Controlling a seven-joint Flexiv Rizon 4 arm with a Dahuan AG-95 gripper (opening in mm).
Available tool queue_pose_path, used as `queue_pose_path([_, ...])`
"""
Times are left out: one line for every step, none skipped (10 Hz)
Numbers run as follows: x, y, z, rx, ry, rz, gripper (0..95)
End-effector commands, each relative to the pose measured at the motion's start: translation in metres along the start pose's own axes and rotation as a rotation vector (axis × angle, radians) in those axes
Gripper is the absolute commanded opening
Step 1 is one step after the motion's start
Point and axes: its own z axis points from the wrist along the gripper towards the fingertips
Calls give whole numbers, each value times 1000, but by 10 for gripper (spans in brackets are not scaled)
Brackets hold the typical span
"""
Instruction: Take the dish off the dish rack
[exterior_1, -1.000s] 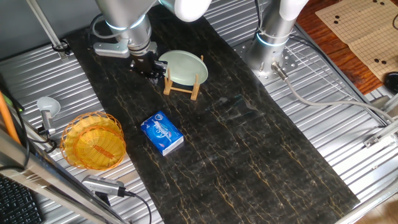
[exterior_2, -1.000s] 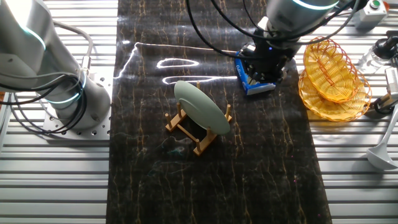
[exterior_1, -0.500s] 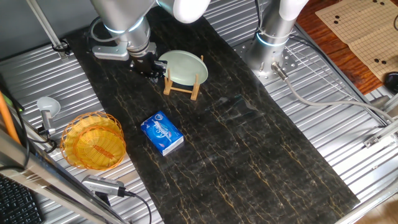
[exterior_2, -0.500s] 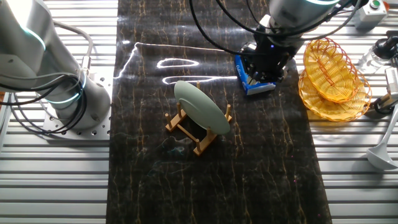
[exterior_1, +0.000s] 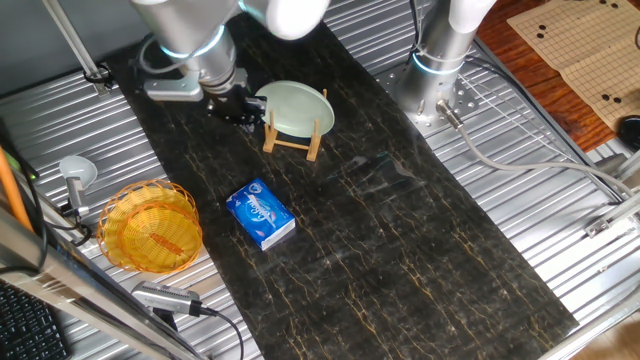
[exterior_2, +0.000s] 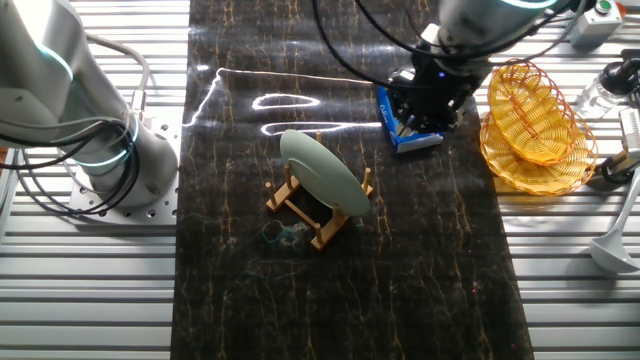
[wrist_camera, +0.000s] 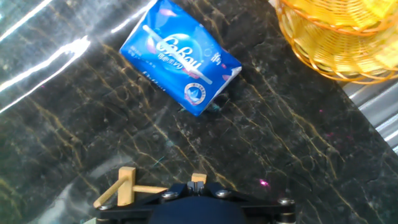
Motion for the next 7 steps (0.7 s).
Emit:
queue_pose_path([2,2,0,5,-2,-52,0])
queue_pose_path([2,2,0,6,-1,-47,0])
queue_pose_path([2,2,0,6,0,-49,0])
queue_pose_path([2,2,-1,6,2,-51,0])
queue_pose_path([2,2,-1,14,13,-48,0])
queue_pose_path([2,2,-1,14,13,-50,0])
queue_pose_path([2,3,-2,15,11,-50,0])
